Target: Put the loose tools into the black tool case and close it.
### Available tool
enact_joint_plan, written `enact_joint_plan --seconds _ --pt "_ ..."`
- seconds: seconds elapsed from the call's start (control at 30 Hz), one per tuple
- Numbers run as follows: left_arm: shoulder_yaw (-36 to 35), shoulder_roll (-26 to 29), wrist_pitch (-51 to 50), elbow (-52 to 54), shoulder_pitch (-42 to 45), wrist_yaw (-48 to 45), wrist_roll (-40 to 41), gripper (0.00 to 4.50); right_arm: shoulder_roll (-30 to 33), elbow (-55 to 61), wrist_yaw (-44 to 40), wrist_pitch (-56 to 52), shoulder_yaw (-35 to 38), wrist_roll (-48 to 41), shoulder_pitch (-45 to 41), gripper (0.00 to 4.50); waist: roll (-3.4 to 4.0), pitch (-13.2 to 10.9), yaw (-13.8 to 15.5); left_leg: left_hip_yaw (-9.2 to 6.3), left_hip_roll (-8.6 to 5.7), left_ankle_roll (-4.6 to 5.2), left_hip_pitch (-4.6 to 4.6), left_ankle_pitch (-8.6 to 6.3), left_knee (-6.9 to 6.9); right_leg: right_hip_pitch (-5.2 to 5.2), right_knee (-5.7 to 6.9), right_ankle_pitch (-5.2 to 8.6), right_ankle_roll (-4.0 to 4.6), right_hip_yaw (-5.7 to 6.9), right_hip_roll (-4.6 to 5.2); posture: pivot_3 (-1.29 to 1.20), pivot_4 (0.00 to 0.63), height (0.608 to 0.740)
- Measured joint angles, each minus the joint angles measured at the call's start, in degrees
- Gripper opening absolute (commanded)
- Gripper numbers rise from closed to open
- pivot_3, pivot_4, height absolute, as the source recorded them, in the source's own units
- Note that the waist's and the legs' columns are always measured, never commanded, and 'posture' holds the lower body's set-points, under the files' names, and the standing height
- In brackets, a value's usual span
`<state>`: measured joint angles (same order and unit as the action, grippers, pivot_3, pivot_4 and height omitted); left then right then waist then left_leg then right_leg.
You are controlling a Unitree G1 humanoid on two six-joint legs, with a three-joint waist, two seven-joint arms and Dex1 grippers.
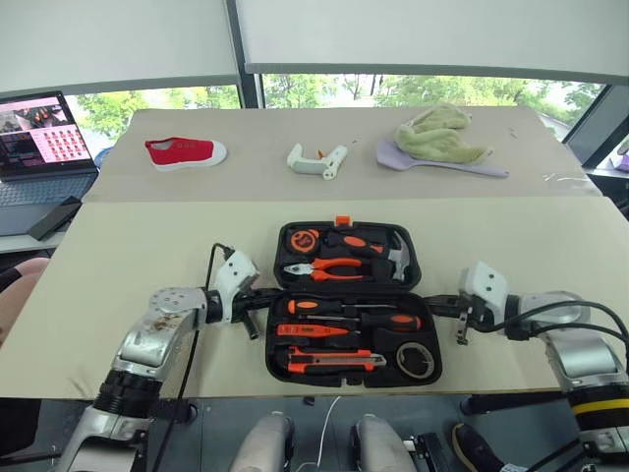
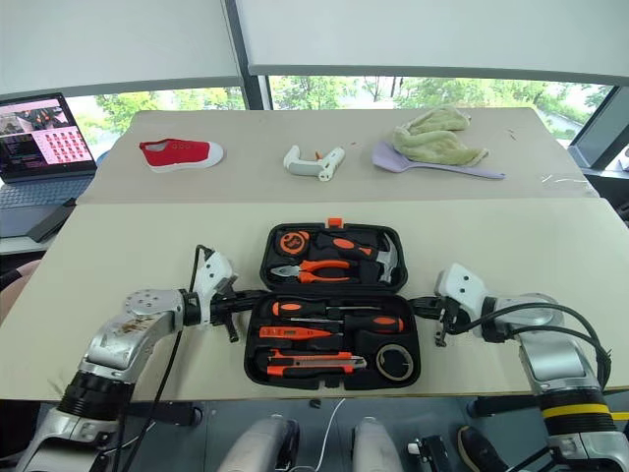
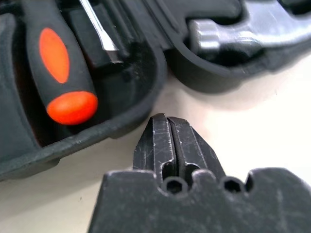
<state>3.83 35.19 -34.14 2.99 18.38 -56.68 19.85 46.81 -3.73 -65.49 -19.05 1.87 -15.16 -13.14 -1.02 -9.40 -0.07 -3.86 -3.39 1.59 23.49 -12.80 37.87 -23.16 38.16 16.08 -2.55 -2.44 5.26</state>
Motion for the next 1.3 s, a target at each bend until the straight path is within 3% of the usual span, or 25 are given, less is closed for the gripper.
enact_joint_plan --seconds 0.13,0.17,0.27,0.37,0.43,0.63,0.9,1.03,1.07,1.23,1.3 --pt "-1.42 7.78 -14.21 1.83 3.23 -1.87 4.6 3.14 3.78 4.87 1.12 -16.5 3.23 -6.16 -1.92 2.99 -0.01 -0.01 -0.17 -0.01 0.03 0.01 -0.06 0.0 0.0 0.06 -0.02 0.0 0.0 0.02 -0.05 0.0 0.15 0.74" --pt "-1.69 8.47 -17.34 1.41 4.92 -2.17 5.73 3.38 4.47 5.59 1.93 -20.59 3.34 -7.19 -3.14 3.21 -0.01 -0.01 -0.23 -0.01 0.01 0.01 -0.07 0.0 0.0 0.05 0.02 0.0 0.0 0.01 -0.04 0.0 0.15 0.74" --pt "-1.62 8.61 -27.81 -3.58 16.11 -1.84 8.64 4.48 7.1 5.6 7.28 -34.06 -0.4 -5.82 -13.73 4.33 -0.04 -0.04 -0.23 0.0 -0.03 0.01 -0.08 0.1 0.02 0.06 0.05 -0.02 -0.02 0.08 -0.06 0.0 0.15 0.74" --pt "-0.94 6.87 -32.13 -7.8 22.94 1.28 8.02 4.5 6.17 4.77 9.67 -41.15 -1.82 -6.01 -20.58 4.48 -0.06 -0.03 -0.46 -0.01 -0.02 0.04 -0.09 0.08 -0.02 0.07 0.03 -0.02 -0.02 0.08 -0.07 0.0 0.15 0.74" --pt "-0.93 2.44 -33.51 -11.06 25.64 4.38 7.63 4.5 3.8 1.7 11.9 -44.22 -3.39 -5.78 -24.24 4.48 -0.07 -0.03 -0.51 0.0 -0.08 0.05 0.1 0.07 -0.01 -0.05 0.0 -0.03 -0.03 0.08 -0.01 0.0 0.15 0.74" --pt "1.84 -2.62 -32.33 -16.35 26.79 10.45 4.55 4.5 -0.18 -4.18 15.73 -46.8 -8.39 -3.9 -29.1 4.48 -0.1 -0.04 -0.79 0.11 -0.2 -0.15 1.03 0.21 0.19 -1.18 0.8 -0.07 -0.07 -0.06 0.09 0.0 0.15 0.74" --pt "1.09 -5.36 -29.87 -19.26 28.48 13.85 2.93 4.5 -3.77 -8.85 18.13 -46.39 -9.53 -2.95 -32.2 4.48 -0.11 -0.04 -0.73 0.11 -0.2 -0.12 1.05 0.19 0.45 -1.18 0.82 -0.07 -0.07 -0.02 0.09 0.0 0.15 0.74" --pt "0.87 -5.56 -29.81 -19.32 28.47 14.02 2.94 4.5 -4.14 -9.72 18.45 -46.32 -9.44 -2.91 -32.78 3.22 -0.11 -0.04 -0.78 0.11 -0.2 -0.12 1.02 0.19 0.47 -1.18 0.83 -0.07 -0.07 -0.03 0.08 0.0 0.15 0.74" --pt "0.87 -5.62 -29.81 -19.34 28.47 14.03 2.93 3.97 -4.25 -10.12 18.52 -46.32 -9.39 -3.03 -32.8 2.79 -0.11 -0.04 -0.76 0.11 -0.2 -0.11 1.02 0.19 0.47 -1.17 0.83 -0.07 -0.07 -0.03 0.08 0.0 0.15 0.74" --pt "0.7 -5.97 -29.74 -19.67 28.47 13.8 3.05 2.32 -4.61 -10.11 18.23 -46.81 -9.38 -3.71 -32.94 1.22 -0.13 -0.03 -0.68 0.1 -0.23 -0.1 0.88 0.18 0.58 -0.99 0.84 -0.08 -0.08 -0.03 0.1 0.0 0.15 0.74" --pt "-0.39 -6.46 -29.79 -20.35 28.47 13.44 3.53 1.43 -4.67 -10.15 18.22 -47.85 -9.35 -4.24 -33.24 0.43 -0.13 -0.02 -0.48 0.09 -0.24 -0.08 0.87 0.18 0.71 -0.94 0.85 -0.09 -0.12 -0.02 0.1 0.0 0.15 0.74"
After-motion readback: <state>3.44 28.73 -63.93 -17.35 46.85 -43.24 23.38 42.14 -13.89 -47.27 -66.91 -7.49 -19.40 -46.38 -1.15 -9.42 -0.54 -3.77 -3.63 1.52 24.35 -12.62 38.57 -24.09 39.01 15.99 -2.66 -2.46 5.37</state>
